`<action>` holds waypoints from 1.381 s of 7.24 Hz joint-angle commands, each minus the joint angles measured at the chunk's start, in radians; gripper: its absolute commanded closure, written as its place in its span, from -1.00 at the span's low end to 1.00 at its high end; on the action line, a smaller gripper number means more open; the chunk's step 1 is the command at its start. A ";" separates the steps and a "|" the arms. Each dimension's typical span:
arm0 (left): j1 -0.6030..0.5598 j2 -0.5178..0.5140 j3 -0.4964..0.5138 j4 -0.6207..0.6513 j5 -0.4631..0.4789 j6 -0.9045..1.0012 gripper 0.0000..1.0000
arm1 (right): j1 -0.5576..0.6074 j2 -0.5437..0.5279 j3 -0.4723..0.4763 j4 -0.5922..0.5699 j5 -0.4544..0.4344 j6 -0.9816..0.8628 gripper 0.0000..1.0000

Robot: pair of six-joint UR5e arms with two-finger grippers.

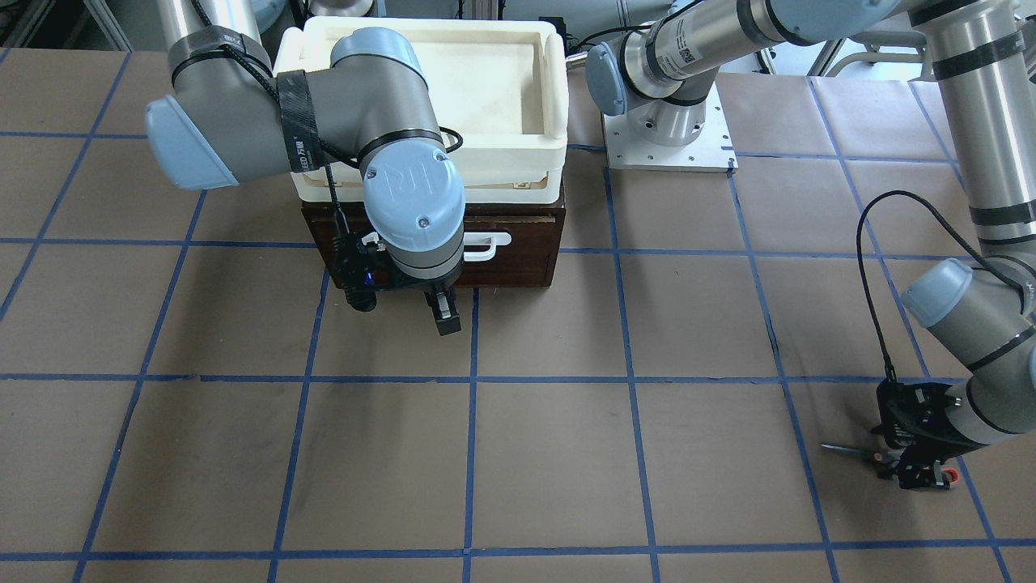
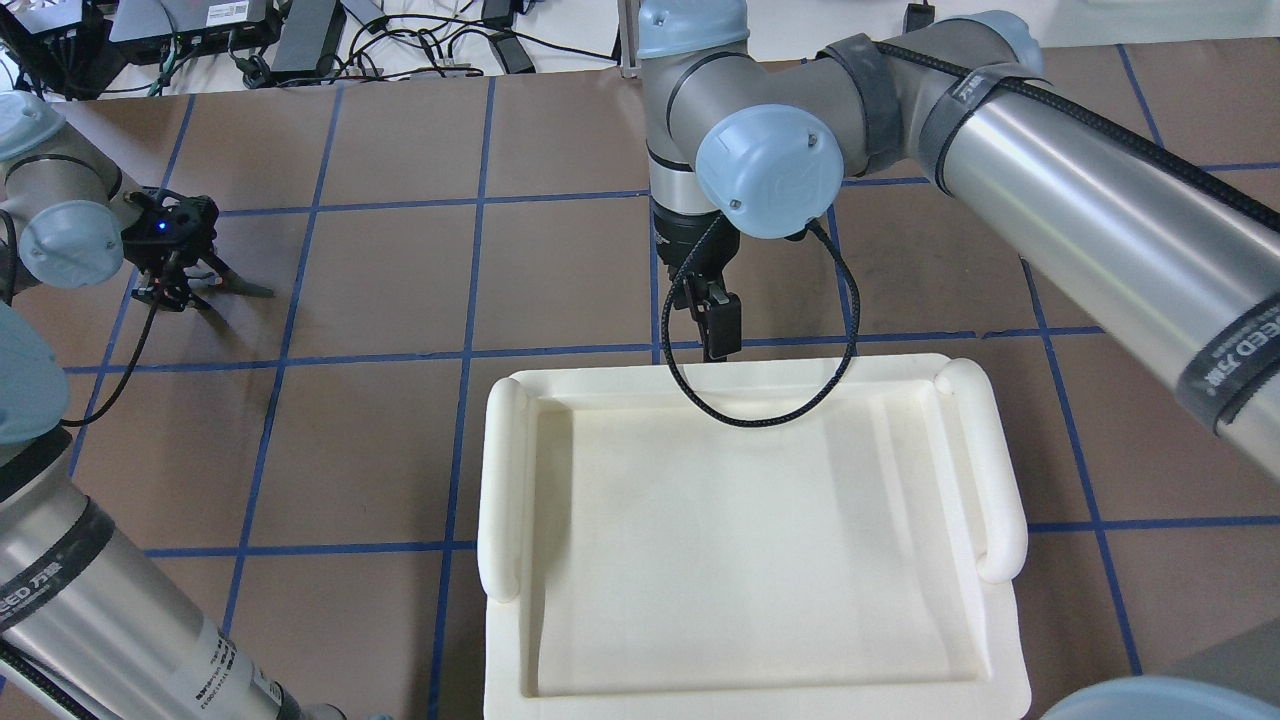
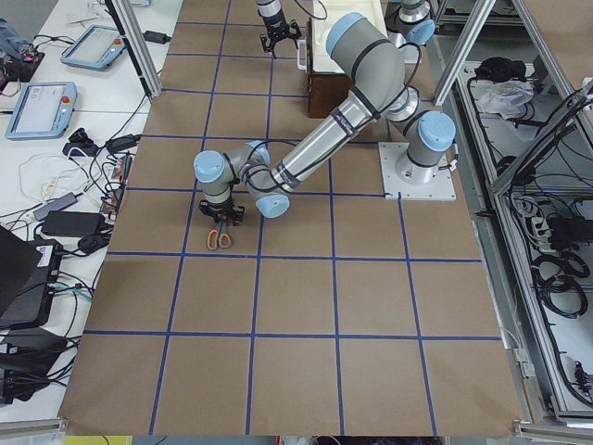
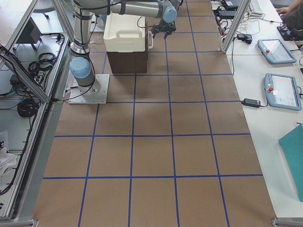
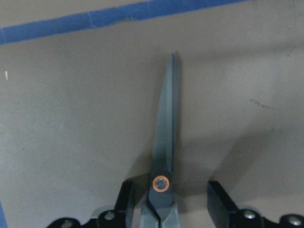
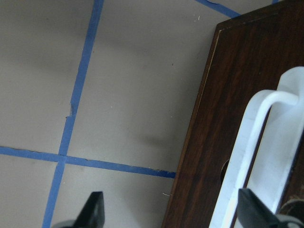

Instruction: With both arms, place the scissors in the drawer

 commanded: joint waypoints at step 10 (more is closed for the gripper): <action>0.003 0.004 0.002 0.003 0.000 -0.003 -0.11 | 0.000 0.021 0.000 0.055 0.019 0.034 -1.00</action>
